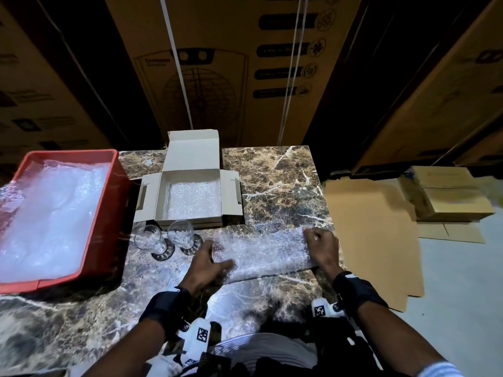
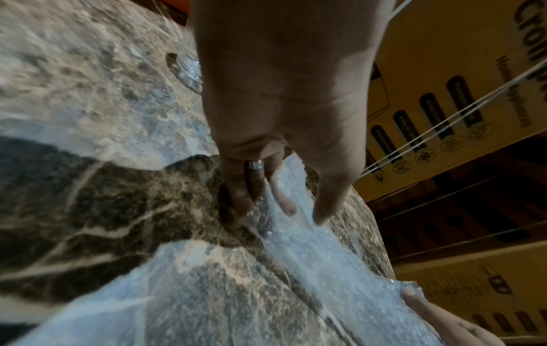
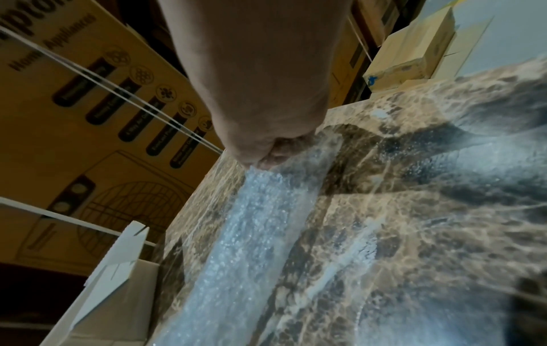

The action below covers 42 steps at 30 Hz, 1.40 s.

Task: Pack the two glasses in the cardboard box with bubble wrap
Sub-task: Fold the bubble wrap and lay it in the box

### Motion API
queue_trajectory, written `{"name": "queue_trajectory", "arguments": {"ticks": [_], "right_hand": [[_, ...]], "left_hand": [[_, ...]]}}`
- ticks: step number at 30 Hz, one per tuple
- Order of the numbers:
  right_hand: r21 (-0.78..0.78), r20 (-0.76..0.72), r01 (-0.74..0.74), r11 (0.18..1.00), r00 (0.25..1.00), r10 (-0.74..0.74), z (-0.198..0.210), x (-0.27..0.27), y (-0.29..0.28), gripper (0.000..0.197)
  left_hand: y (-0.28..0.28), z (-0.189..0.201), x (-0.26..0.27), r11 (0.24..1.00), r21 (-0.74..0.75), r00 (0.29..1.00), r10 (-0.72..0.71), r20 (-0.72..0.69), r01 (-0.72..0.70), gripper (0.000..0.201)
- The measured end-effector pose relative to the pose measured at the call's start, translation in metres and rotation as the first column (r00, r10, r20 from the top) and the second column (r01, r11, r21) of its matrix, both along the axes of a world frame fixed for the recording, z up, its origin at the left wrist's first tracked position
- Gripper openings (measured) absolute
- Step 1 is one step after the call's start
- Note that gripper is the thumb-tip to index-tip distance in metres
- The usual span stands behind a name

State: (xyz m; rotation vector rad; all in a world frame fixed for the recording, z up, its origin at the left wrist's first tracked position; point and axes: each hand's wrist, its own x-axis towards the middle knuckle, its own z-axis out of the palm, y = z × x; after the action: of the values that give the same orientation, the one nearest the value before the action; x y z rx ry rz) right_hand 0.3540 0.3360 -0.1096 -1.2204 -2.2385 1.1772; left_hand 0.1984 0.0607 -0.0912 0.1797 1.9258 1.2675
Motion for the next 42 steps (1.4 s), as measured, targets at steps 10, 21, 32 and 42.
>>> {"name": "queue_trajectory", "arguments": {"ticks": [10,21,32,42], "right_hand": [[0.116,0.091,-0.003,0.993,0.996,-0.008,-0.032,0.0,0.013,0.035],[0.378,0.299,-0.045,0.925,0.951,-0.076,-0.037,-0.008,0.005,0.042],[0.451,0.289,-0.643,0.619,0.761,0.58,-0.05,-0.028,-0.082,0.038],[0.373,0.5,-0.717,0.589,0.69,0.523,-0.068,-0.009,-0.08,0.064]], "left_hand": [[-0.009,-0.01,0.003,0.94,-0.287,0.955,-0.242,-0.173,0.186,0.085],[-0.008,-0.001,0.007,0.844,-0.496,0.819,-0.425,-0.385,0.204,0.141],[0.027,-0.022,0.037,0.699,-0.548,0.335,-0.708,-0.622,0.46,0.068],[0.006,-0.064,0.036,0.648,-0.646,0.301,-0.761,-0.575,0.404,0.074]]}}
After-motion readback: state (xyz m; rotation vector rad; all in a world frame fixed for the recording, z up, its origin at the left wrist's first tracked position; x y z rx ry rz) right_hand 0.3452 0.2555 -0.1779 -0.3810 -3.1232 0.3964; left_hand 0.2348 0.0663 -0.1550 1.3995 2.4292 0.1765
